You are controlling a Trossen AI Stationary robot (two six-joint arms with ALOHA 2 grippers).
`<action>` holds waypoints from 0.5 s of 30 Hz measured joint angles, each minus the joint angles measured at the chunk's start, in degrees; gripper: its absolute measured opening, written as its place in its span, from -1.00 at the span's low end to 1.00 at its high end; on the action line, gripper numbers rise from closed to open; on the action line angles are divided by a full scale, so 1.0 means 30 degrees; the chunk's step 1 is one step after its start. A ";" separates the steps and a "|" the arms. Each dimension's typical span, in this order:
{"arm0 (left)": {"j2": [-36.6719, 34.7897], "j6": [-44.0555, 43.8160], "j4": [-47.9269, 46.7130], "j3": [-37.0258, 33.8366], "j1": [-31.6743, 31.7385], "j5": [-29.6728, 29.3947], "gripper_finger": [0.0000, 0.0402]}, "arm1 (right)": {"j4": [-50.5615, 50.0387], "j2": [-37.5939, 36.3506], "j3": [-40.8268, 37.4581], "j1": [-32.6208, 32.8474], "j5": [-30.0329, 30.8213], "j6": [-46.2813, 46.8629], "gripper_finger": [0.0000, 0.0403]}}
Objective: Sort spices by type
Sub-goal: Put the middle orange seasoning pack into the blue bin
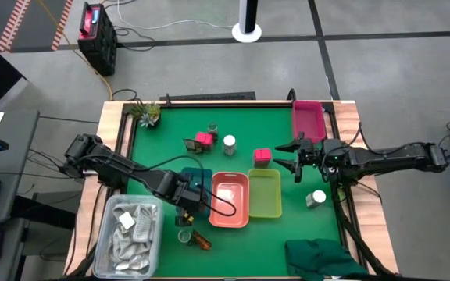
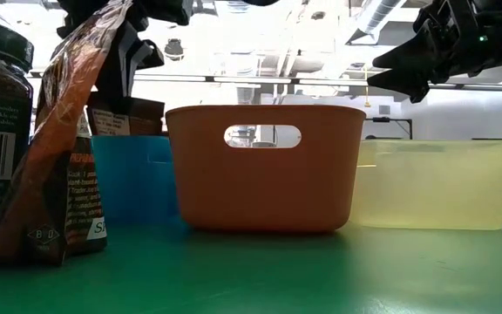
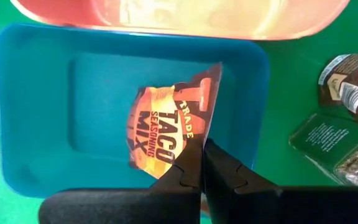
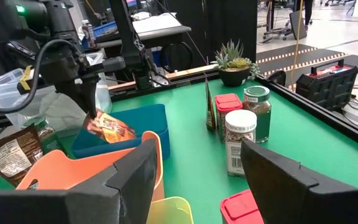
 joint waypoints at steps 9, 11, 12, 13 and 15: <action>-0.1457 -0.0087 -0.0143 0.0000 0.0837 0.0479 -1.00 | -0.0007 0.0000 0.0000 0.0000 0.0000 -0.0043 0.29; -0.2002 -0.0169 -0.0131 0.0000 0.1197 0.0605 -1.00 | -0.0007 0.0005 0.0000 0.0000 0.0000 -0.0043 0.29; -0.2191 -0.0163 -0.0096 0.0000 0.1346 0.0605 -1.00 | 0.0000 0.0004 0.0000 0.0000 0.0000 -0.0043 0.29; -0.2308 -0.0146 -0.0058 0.0000 0.1469 0.0600 -1.00 | -0.0007 0.0005 0.0000 0.0000 0.0000 -0.0043 0.29; -0.2404 0.0032 0.0037 0.0000 0.1653 0.0607 -1.00 | -0.0001 0.0007 -0.0001 0.0000 0.0000 -0.0036 0.29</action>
